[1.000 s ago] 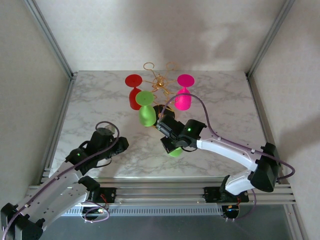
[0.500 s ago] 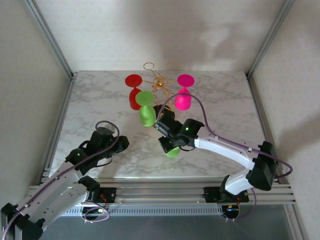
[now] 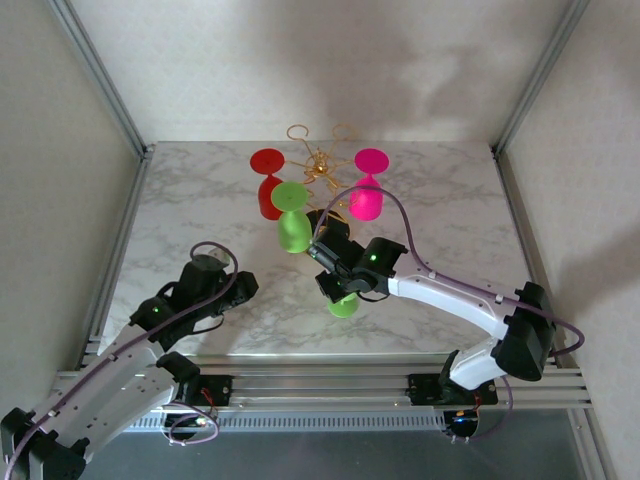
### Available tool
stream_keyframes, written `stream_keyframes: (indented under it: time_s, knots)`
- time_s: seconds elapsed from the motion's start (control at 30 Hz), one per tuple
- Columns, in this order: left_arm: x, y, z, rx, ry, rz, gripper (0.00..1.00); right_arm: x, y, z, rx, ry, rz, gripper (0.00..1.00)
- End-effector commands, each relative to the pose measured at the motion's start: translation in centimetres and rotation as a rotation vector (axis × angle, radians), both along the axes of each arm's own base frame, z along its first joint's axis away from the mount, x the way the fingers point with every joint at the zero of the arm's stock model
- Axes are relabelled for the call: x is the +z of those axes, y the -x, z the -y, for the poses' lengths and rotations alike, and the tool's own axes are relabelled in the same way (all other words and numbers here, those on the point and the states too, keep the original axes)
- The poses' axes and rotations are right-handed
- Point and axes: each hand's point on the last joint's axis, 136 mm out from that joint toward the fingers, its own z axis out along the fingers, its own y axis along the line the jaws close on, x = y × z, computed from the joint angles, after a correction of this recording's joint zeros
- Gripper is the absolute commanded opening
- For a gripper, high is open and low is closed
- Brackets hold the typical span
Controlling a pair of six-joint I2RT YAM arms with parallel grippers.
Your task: Take the wine glass off the wine glass rack
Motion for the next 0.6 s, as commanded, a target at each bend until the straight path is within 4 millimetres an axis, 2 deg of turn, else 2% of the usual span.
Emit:
stream_keyframes:
  time_s: [0.0,0.17,0.3,0.57]
  knots:
    - [1.0,-0.3,0.2,-0.002,0.007,0.042,0.37,1.0,0.1,-0.3,0.002,-0.035,0.008,0.28]
    - [1.4,-0.4,0.2,-0.005,0.011,0.051,0.37,2.3,-0.1,-0.7,0.006,-0.064,0.024,0.34]
    - [1.4,-0.4,0.2,-0.004,0.010,0.051,0.37,3.5,-0.2,-0.7,0.005,-0.082,0.040,0.43]
    - [1.5,-0.5,0.2,-0.004,0.011,0.058,0.37,5.4,-0.1,-0.2,-0.001,-0.113,0.064,0.47]
